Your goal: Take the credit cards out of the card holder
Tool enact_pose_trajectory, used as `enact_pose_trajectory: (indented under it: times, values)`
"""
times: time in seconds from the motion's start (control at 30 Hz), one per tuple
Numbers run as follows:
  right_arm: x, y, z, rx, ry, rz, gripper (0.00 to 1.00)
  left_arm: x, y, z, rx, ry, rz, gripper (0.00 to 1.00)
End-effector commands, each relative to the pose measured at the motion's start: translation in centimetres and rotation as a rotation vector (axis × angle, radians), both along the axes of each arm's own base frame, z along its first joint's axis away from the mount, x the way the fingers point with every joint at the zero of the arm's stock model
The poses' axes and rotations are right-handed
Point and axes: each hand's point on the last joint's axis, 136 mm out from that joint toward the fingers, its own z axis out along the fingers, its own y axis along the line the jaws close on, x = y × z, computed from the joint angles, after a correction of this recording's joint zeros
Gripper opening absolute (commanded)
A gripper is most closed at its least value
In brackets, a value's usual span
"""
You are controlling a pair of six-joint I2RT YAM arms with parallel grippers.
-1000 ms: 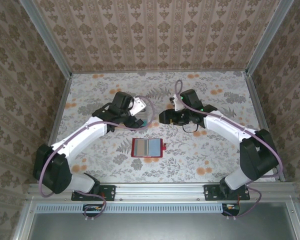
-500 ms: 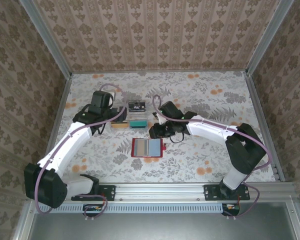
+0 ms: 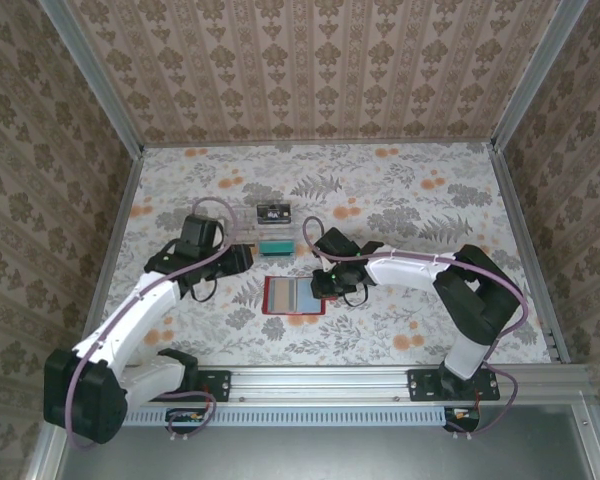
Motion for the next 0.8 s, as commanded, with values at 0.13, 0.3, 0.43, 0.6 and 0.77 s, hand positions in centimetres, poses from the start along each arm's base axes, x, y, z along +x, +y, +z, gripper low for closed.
enact_pose_trajectory:
  times: [0.13, 0.3, 0.43, 0.6, 0.77]
  values:
    - [-0.2, -1.0, -1.8, -0.067, -0.001, -0.036, 0.15, -3.0, -5.6, -3.4, -0.141, 0.182, -0.106, 0.41]
    - [-0.1, -0.8, -2.0, -0.073, 0.002, -0.034, 0.15, -4.3, -7.5, -5.8, -0.128, 0.266, -0.158, 0.26]
    - [-0.1, -0.6, -2.1, -0.074, -0.001, -0.030, 0.16, -4.8, -7.4, -7.0, -0.101, 0.303, -0.162, 0.26]
    - [-0.1, -0.6, -2.2, -0.076, 0.001, -0.027, 0.16, -5.0, -7.6, -8.0, -0.089, 0.336, -0.173, 0.26]
    - [-0.1, -0.6, -2.2, -0.078, 0.001, -0.024, 0.16, -5.1, -7.5, -9.0, -0.073, 0.357, -0.177, 0.26]
